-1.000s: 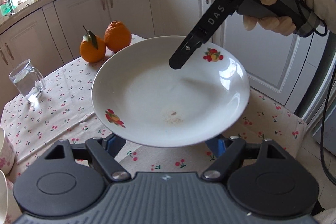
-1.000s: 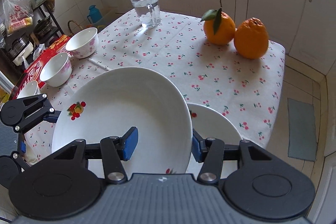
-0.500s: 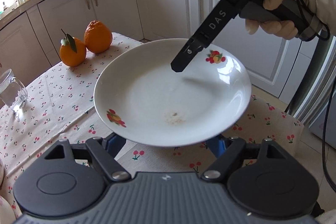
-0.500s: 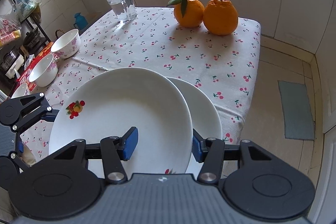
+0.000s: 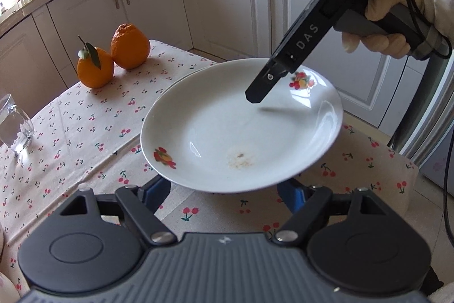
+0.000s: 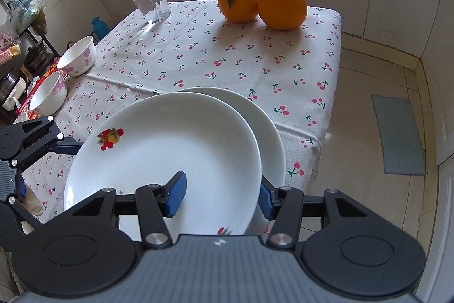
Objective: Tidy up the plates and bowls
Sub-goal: 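Carry the gripped white plate with the right tool over the plate stack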
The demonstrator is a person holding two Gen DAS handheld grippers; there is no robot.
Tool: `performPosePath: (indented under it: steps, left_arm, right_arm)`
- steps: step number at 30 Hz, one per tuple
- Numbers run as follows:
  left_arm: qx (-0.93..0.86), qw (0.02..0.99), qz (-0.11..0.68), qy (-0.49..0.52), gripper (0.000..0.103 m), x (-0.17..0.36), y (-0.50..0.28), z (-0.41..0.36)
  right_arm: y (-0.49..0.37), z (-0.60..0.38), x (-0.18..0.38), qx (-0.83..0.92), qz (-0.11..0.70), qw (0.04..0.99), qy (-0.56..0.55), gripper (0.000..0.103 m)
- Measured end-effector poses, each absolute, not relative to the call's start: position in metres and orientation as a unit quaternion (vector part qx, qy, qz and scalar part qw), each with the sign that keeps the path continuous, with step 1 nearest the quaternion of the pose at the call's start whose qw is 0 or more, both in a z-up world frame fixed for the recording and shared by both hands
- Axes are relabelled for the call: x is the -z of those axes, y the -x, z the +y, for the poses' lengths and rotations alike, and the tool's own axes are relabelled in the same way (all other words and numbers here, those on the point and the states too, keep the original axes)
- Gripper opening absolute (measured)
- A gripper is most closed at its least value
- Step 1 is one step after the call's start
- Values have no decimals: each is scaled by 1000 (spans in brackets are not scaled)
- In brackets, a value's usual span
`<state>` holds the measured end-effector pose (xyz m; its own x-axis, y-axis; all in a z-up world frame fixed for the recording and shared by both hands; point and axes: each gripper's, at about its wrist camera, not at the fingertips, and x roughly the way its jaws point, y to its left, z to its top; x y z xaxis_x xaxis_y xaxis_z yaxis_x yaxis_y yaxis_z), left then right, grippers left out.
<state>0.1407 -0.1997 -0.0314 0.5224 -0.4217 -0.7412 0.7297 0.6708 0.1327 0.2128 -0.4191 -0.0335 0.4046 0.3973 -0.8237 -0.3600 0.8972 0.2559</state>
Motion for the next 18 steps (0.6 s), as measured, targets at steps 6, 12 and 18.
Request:
performPosePath:
  steps: [6, 12, 18]
  left_arm:
    - [349, 841, 353, -216, 83, 32, -144, -199]
    - [356, 839, 354, -209, 85, 33, -147, -196]
    - [363, 837, 355, -202, 85, 34, -148, -194]
  right_arm:
    - [-209, -419, 31, -225, 498, 837, -16, 58]
    - [-204, -422, 29, -222, 497, 839, -20, 58]
    - [-199, -422, 26, -217, 498, 839, -19, 58]
